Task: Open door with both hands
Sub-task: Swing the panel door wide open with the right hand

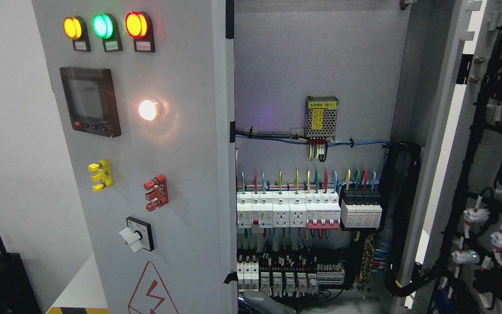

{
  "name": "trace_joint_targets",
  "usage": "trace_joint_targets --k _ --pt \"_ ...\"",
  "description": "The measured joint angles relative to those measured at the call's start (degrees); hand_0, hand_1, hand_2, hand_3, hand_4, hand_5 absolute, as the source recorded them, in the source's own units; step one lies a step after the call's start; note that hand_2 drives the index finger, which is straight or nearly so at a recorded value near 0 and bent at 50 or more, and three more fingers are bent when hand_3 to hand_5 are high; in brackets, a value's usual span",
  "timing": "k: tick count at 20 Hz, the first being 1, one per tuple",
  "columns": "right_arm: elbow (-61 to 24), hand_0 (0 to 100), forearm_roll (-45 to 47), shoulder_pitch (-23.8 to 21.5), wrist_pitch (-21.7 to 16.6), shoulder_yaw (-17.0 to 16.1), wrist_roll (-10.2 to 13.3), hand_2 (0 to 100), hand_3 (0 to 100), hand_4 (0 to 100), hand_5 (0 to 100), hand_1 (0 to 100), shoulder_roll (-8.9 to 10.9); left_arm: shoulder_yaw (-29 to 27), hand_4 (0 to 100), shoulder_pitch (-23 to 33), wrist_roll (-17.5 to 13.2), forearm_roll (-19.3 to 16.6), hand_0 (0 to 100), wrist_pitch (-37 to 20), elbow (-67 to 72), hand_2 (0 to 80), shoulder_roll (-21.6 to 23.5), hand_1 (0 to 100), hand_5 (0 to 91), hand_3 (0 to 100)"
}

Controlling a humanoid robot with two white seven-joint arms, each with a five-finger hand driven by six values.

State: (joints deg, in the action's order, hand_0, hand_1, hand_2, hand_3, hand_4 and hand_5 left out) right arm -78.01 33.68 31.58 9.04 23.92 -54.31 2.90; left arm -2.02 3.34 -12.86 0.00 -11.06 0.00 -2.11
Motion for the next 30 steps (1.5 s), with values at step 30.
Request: trace_joint_targets --k 30 --pt "-4.4 38 1.2 -0.1 0.0 6.0 -1.9 0 0 0 0 0 -1.74 0.0 0 0.0 -0.3 0.0 0 0.0 0.0 0.0 0.0 0 0.0 0"
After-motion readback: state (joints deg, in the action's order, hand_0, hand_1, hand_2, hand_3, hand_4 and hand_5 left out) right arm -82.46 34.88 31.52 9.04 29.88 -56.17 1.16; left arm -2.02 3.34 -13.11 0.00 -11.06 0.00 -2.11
